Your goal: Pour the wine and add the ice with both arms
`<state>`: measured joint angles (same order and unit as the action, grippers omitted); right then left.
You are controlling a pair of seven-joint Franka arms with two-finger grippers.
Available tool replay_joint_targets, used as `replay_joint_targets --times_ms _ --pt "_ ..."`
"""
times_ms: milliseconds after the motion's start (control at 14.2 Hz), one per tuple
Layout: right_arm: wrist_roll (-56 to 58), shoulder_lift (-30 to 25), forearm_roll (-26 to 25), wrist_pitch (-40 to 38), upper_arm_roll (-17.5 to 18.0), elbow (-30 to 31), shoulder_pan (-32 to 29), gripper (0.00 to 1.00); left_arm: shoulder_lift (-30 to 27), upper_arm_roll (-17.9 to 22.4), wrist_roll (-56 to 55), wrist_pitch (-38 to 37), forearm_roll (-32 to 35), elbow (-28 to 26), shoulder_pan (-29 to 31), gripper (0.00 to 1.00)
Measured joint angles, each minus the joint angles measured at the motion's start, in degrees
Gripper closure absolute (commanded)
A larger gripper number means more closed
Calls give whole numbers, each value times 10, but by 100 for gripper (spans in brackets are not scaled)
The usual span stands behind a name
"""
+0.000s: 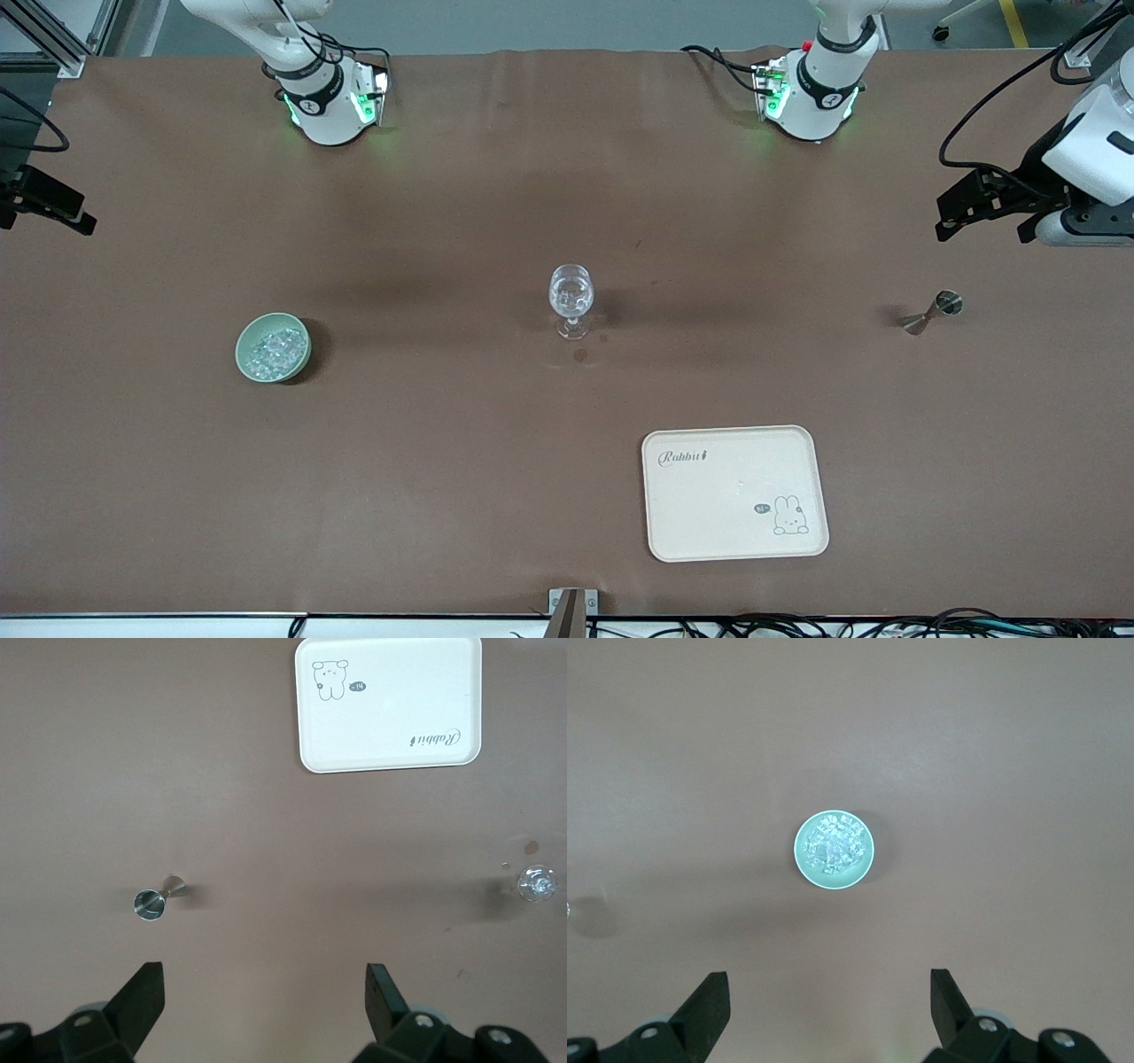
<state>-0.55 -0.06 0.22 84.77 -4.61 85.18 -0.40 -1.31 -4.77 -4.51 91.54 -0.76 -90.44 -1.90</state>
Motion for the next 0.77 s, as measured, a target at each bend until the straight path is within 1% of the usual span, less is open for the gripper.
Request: replay_joint_targets --times_ms 563,774 --pt "0 0 0 7 2 0 13 0 2 3 -1 1 1 0 1 0" --pt "0 3 -1 6 2 3 14 0 4 16 -48 0 1 0 2 0"
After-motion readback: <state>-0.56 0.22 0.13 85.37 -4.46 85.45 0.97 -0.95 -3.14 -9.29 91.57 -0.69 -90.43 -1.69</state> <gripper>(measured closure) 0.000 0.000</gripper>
